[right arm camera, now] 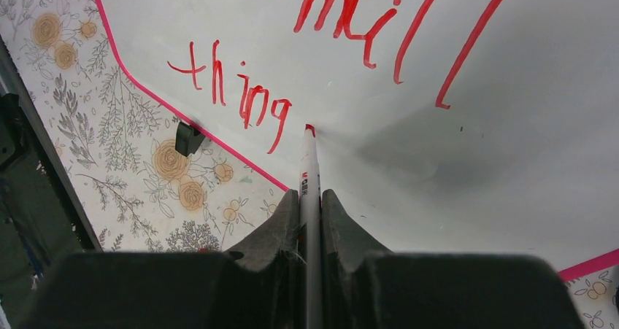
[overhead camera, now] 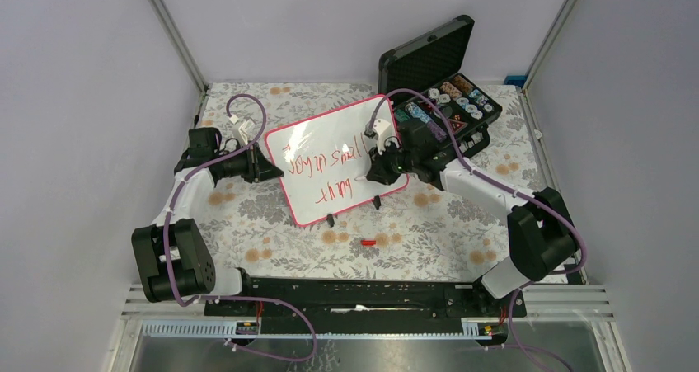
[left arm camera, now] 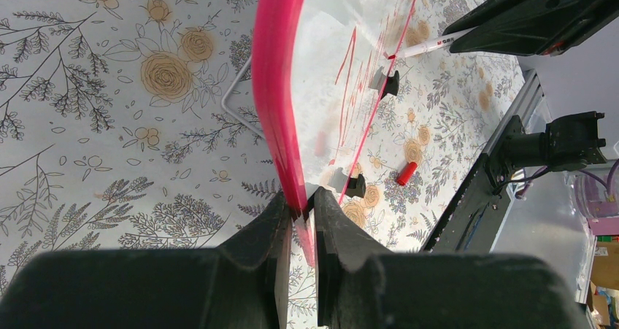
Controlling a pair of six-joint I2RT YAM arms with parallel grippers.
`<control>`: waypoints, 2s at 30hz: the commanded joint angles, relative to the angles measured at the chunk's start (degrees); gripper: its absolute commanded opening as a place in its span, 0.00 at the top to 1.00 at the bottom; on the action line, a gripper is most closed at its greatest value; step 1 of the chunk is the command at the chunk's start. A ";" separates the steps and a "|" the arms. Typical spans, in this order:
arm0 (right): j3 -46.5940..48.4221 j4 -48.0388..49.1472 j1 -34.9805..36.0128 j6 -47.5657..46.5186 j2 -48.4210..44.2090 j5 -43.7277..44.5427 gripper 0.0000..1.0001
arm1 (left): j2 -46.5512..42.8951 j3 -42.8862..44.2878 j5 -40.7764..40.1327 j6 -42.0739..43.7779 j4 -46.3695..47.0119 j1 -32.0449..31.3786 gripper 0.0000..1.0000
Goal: Write a sentence on the whiteboard
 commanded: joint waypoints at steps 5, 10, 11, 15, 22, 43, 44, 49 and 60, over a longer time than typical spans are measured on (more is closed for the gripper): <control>0.84 2.46 1.11 -0.82 1.29 0.15 1.00 | -0.87 0.81 -1.84 3.02 1.22 0.09 1.00; 0.18 2.53 1.43 -1.21 1.23 0.16 1.00 | -0.86 0.90 -1.95 2.93 1.23 0.13 1.00; -0.07 2.53 1.40 -1.30 1.12 0.08 1.00 | -0.82 0.90 -1.97 2.94 1.23 0.11 1.00; -1.35 2.53 1.46 -1.88 0.50 0.71 1.00 | -0.87 0.90 -2.07 2.94 1.23 0.12 1.00; -2.47 2.02 1.26 -2.41 -1.08 1.82 1.00 | -0.93 0.90 -1.97 2.85 1.23 0.09 1.00; -4.98 0.93 -0.58 -3.32 -1.95 1.25 1.00 | -1.07 0.95 -1.92 2.85 1.23 0.16 1.00; -4.94 0.87 -0.52 -3.17 -1.70 0.86 1.00 | -1.02 0.96 -1.97 2.84 1.23 0.07 1.00; -4.22 0.92 -0.33 -2.61 -0.52 -0.25 1.00 | -1.08 0.99 -1.89 2.85 1.23 0.14 1.00; -1.10 1.30 2.75 -1.67 1.41 -0.06 1.00 | -1.04 0.95 -1.89 2.94 1.23 0.11 1.00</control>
